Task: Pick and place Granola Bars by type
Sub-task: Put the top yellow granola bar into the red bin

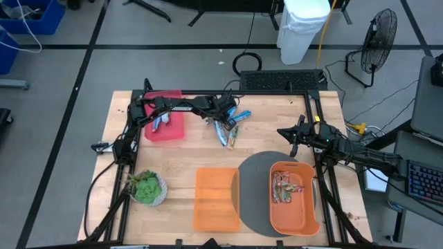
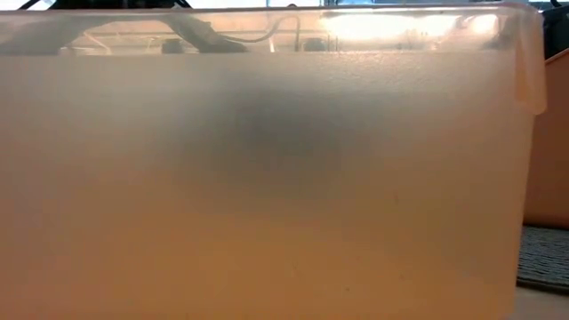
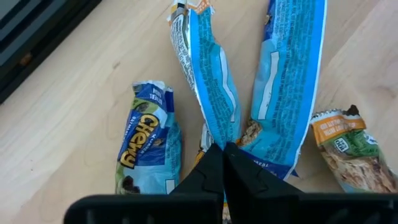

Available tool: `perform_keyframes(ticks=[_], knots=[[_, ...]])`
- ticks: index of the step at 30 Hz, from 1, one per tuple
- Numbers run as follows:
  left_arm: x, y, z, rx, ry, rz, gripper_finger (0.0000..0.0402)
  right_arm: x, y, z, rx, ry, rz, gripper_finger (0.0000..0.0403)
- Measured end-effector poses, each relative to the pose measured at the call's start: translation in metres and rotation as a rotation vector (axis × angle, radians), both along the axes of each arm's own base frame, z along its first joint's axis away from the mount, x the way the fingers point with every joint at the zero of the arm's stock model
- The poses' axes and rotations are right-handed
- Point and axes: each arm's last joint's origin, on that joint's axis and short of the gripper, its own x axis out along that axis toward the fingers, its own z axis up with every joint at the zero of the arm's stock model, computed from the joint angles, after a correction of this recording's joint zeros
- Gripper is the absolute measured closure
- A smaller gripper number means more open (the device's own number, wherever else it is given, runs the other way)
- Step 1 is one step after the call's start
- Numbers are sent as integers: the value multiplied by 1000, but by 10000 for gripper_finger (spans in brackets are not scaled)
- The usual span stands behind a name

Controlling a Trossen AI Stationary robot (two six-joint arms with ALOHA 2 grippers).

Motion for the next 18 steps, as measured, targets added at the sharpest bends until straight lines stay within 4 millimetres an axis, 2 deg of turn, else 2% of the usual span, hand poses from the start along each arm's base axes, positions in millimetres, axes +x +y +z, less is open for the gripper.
perform_keyframes(ticks=[18], knots=[[0, -6, 0, 66, 55, -9, 398, 0, 0, 0, 0, 0, 0, 403]])
